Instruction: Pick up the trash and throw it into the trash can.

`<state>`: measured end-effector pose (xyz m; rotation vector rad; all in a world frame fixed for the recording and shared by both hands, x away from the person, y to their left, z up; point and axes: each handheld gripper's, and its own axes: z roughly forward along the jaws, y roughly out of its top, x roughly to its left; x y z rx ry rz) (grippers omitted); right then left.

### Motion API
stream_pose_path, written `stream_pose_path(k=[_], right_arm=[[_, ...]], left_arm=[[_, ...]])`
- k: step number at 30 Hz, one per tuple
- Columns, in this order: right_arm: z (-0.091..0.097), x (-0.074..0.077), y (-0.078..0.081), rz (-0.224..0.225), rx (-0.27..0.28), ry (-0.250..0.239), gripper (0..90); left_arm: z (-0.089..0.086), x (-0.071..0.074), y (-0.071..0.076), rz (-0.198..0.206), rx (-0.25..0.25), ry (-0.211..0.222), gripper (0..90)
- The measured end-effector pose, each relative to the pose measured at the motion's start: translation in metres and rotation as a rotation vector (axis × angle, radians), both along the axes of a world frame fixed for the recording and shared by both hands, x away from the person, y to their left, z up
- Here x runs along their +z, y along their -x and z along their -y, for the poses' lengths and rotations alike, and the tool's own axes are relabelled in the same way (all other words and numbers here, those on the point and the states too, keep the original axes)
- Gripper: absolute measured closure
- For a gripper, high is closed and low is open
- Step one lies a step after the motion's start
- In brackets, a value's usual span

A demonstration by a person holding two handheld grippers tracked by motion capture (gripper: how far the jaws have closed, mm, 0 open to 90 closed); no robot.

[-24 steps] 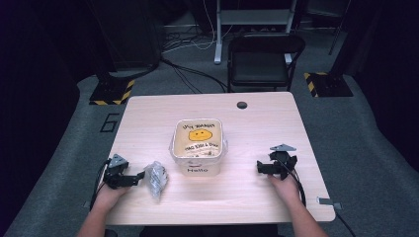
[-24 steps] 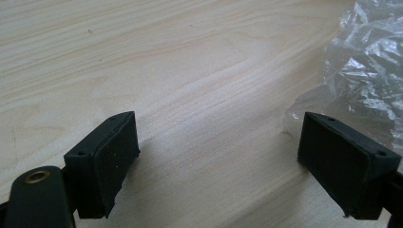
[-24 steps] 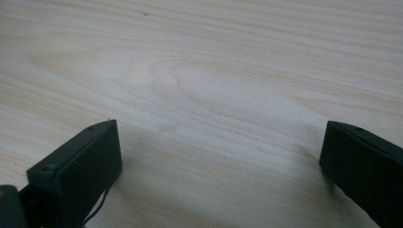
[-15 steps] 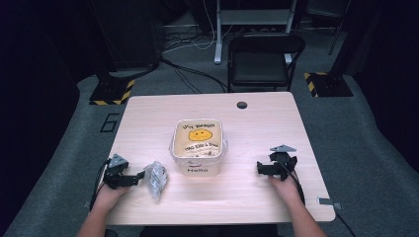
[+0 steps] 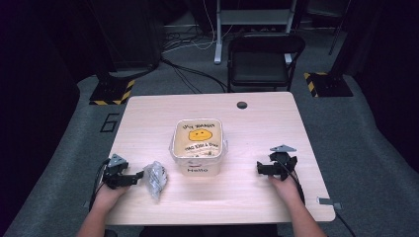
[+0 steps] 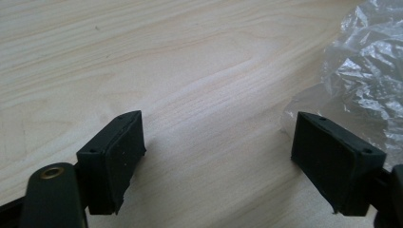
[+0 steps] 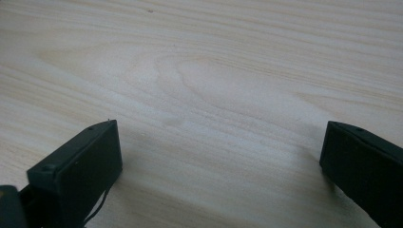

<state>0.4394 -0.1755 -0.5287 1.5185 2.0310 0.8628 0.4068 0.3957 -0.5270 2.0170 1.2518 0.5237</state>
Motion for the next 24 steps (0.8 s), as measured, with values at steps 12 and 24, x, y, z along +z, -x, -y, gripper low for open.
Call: stream_pose_path(k=[12,24], right_arm=[[0.0,0.0,0.0,0.0,0.0,0.0,0.0],[0.0,0.0,0.0,0.0,0.0,0.0,0.0]], left_arm=[[0.001,0.02,0.009,0.004,0.015,-0.008,25.7],[0.002,0.052,0.023,0.038,0.052,0.038,26.3]])
